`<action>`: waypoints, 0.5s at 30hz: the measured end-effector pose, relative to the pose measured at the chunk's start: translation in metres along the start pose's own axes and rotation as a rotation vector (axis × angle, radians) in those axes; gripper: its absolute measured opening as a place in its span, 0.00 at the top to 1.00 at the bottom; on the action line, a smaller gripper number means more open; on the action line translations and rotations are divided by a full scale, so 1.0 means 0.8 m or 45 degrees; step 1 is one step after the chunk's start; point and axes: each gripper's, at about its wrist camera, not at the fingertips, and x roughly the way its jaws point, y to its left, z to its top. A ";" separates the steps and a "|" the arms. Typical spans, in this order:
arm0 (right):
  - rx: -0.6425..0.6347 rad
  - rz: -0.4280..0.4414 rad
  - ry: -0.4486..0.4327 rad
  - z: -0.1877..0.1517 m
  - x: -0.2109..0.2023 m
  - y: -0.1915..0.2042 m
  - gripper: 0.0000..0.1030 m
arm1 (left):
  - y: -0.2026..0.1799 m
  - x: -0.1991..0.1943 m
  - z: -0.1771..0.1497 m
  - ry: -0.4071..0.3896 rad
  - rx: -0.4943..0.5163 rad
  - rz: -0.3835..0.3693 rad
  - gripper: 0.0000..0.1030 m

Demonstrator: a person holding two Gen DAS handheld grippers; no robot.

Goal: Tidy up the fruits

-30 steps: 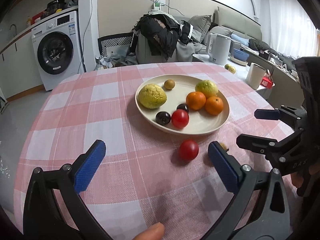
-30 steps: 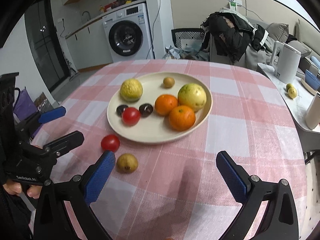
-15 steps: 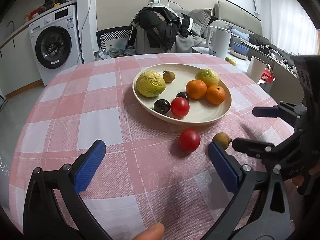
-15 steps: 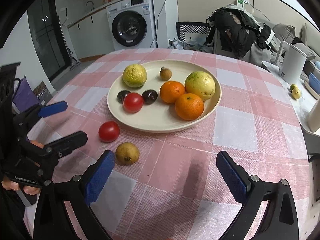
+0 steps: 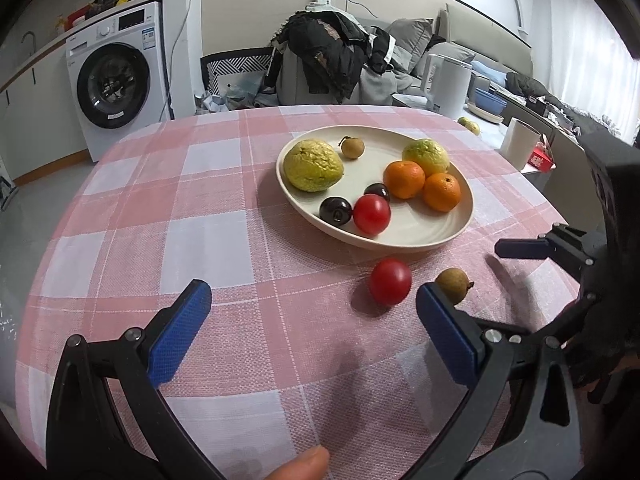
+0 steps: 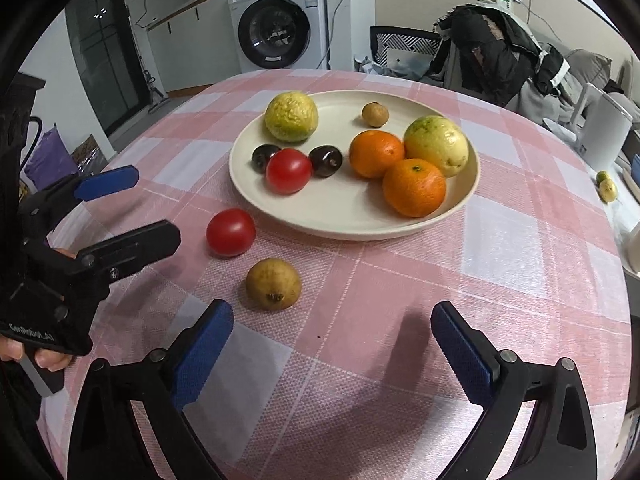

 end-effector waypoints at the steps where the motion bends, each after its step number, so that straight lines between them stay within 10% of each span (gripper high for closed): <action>1: -0.009 -0.001 0.002 0.000 0.000 0.004 0.04 | 0.001 0.000 0.000 0.001 -0.006 0.001 0.01; 15: -0.093 0.004 -0.020 -0.004 0.003 0.029 0.30 | 0.004 0.003 -0.001 0.007 -0.022 0.014 0.01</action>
